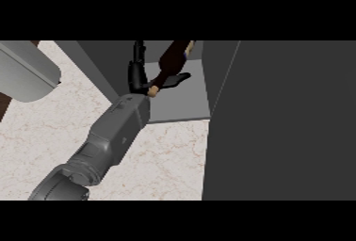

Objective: Pick up the wine, place it into the cabinet and close the cabinet

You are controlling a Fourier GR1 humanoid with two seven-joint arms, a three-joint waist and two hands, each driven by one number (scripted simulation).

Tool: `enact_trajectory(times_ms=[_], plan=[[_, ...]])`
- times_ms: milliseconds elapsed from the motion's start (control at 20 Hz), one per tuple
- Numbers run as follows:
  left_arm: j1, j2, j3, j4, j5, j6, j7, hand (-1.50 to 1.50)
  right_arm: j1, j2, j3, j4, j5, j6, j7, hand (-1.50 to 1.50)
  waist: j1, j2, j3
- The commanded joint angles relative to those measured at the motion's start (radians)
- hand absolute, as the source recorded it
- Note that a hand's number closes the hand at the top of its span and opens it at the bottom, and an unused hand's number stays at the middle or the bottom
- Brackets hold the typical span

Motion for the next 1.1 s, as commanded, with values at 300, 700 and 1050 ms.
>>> enact_trajectory(times_ms=[300, 700, 1050], plan=[[0.035, 0.031, 0.010, 0.007, -0.010, -0.099, -0.018, -1.50, 0.007, 0.009, 0.042, -0.025, 0.009, -0.008, -0.006, -1.50, 0.007, 0.005, -0.004], [0.038, -0.002, 0.004, 0.002, -0.009, -0.151, -0.029, -1.50, 0.045, 0.000, 0.010, -0.005, -0.048, 0.007, -0.031, -1.50, 0.009, -0.001, -0.003], [0.045, -0.002, 0.001, -0.007, 0.018, -0.187, -0.044, -1.50, 0.027, 0.010, 0.080, -0.058, 0.008, -0.031, 0.016, -1.50, 0.001, -0.002, -0.004]])
